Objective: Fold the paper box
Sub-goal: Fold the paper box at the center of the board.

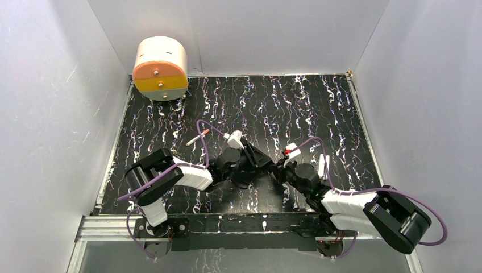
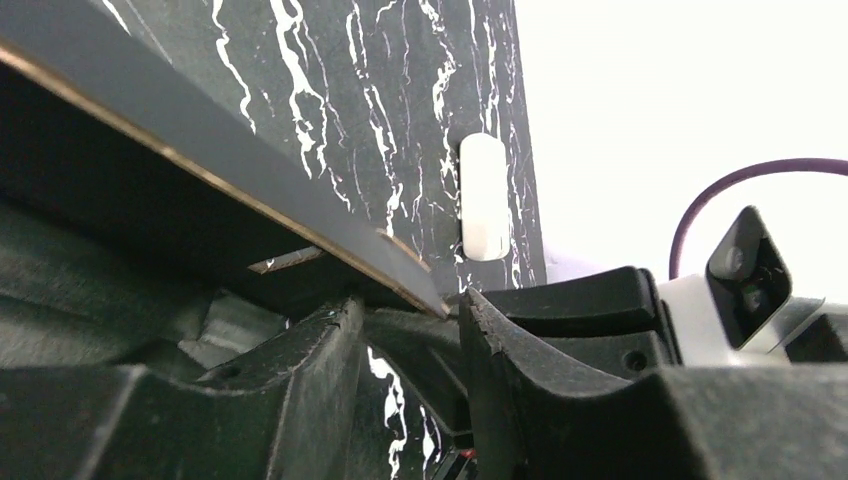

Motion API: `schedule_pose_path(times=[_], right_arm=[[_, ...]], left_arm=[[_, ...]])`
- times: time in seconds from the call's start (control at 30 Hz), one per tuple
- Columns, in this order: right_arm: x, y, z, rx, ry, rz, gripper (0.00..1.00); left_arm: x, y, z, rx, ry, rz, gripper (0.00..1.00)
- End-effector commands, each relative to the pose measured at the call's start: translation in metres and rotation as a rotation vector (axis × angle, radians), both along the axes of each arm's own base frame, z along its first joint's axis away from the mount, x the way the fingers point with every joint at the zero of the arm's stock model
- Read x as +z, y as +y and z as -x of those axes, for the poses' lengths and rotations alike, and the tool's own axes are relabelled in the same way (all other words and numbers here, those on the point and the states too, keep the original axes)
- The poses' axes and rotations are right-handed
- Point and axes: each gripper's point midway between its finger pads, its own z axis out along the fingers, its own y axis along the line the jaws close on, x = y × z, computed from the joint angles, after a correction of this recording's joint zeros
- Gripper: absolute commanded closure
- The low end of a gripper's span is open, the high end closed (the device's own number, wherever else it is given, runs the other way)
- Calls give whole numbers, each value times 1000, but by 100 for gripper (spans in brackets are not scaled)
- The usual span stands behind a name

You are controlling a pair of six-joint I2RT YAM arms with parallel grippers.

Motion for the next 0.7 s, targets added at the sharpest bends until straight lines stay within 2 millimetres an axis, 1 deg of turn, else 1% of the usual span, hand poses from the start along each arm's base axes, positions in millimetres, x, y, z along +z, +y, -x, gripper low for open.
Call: schedule_pose_path(times=[0.0,0.17,0.23,0.3,0.43,0.5,0.6,0.67], right_arm=[[11,6,-4,3,-58,5,91],[10,9,-4,-7,-73,37,91],[11,10,-3,-9,-75,41,91],[11,10,-3,-8,-79,45,91],[14,11,-1,0,-84,38,91],[16,11,-1,1,-84,35,91],[20,13,0,8,-82,26,91],[22,14,0,13,-78,22,91]], left_arm=[[25,-6,-14,43,-62,50,64],[27,-6,-17,55,-70,50,66],[23,-5,-16,58,-65,39,68],[18,-1,-16,68,-59,32,73],[11,5,-14,66,-78,-5,89],[9,9,-13,57,-98,-28,95],[2,14,-9,33,-135,-76,100],[-1,19,-7,12,-174,-117,100]])
